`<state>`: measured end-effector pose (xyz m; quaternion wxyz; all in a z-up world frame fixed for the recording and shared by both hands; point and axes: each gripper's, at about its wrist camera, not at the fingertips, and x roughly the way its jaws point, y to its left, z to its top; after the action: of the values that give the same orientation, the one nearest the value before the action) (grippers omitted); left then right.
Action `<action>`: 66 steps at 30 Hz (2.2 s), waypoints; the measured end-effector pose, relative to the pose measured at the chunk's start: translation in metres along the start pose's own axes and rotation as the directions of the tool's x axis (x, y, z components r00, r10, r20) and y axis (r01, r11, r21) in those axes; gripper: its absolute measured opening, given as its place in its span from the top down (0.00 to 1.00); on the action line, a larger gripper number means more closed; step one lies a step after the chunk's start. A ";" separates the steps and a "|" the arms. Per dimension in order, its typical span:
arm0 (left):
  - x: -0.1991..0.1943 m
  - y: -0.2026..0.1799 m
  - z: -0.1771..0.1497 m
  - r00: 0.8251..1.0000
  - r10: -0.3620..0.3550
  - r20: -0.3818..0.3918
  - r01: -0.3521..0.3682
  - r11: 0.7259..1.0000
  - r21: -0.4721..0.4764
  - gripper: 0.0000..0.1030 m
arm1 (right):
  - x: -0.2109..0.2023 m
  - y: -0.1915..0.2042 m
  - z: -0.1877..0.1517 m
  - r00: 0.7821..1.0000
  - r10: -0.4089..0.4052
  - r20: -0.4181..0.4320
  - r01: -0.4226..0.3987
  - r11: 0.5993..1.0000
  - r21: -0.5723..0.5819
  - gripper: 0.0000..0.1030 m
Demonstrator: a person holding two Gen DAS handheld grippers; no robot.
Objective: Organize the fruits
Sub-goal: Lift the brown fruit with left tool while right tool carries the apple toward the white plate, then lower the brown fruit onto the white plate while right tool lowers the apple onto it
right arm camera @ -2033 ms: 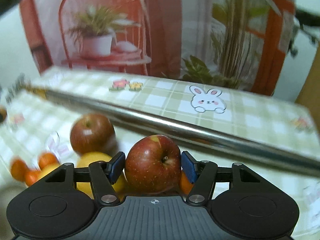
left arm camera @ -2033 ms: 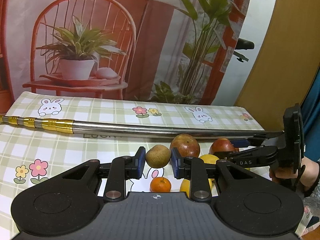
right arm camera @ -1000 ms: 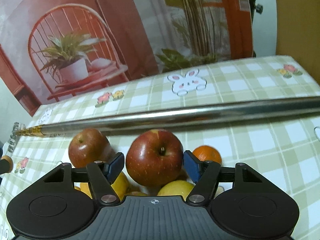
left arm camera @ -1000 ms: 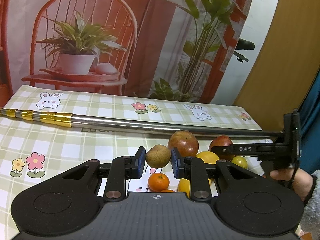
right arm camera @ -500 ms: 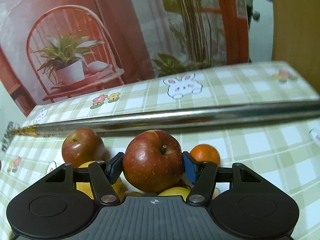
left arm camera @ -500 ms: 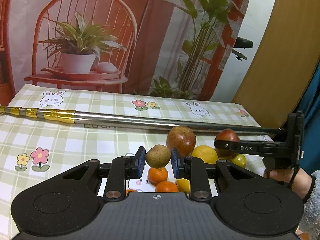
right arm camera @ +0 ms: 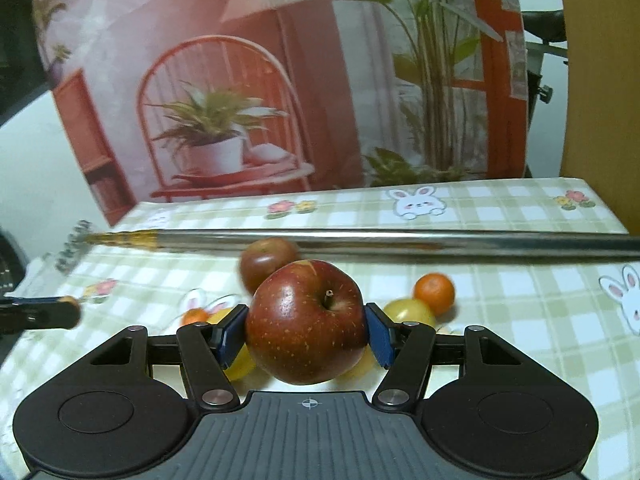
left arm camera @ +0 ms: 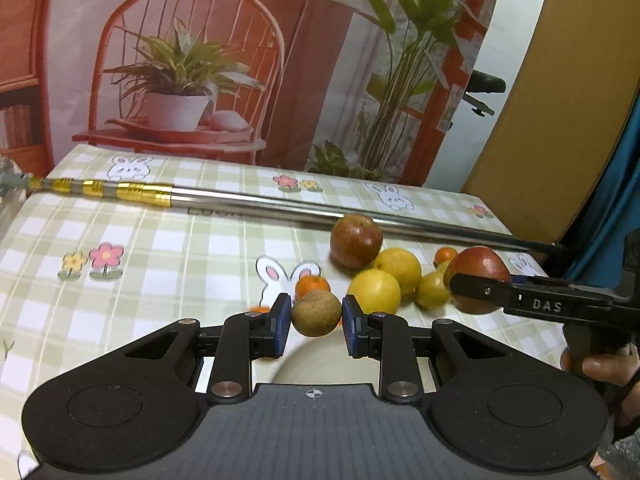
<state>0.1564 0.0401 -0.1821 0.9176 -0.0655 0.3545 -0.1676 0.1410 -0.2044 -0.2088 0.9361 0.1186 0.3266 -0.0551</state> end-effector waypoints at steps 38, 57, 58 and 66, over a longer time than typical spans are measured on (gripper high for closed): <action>0.009 -0.003 -0.077 0.991 0.076 -0.111 -0.076 0.997 0.009 0.72 | -0.029 0.082 -0.105 0.998 -0.039 -0.039 0.023 0.937 -0.348 0.44; 0.004 0.000 -0.081 0.992 0.082 -0.094 -0.084 0.996 -0.018 0.72 | -0.045 0.068 -0.106 0.999 0.043 -0.026 -0.047 0.981 -0.188 0.35; 0.004 0.000 -0.081 0.992 0.081 -0.094 -0.083 0.996 -0.021 0.72 | -0.045 0.068 -0.106 0.999 0.044 -0.024 -0.048 0.982 -0.185 0.35; 0.000 0.003 -0.081 0.995 0.071 -0.076 -0.074 0.996 -0.042 0.66 | -0.051 0.065 -0.102 0.998 0.060 0.015 -0.057 0.986 -0.156 0.20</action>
<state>0.1031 0.0426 -0.2426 0.9074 -0.0670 0.3944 -0.1286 0.0516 -0.1135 -0.2424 0.9467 0.0542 0.3174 -0.0032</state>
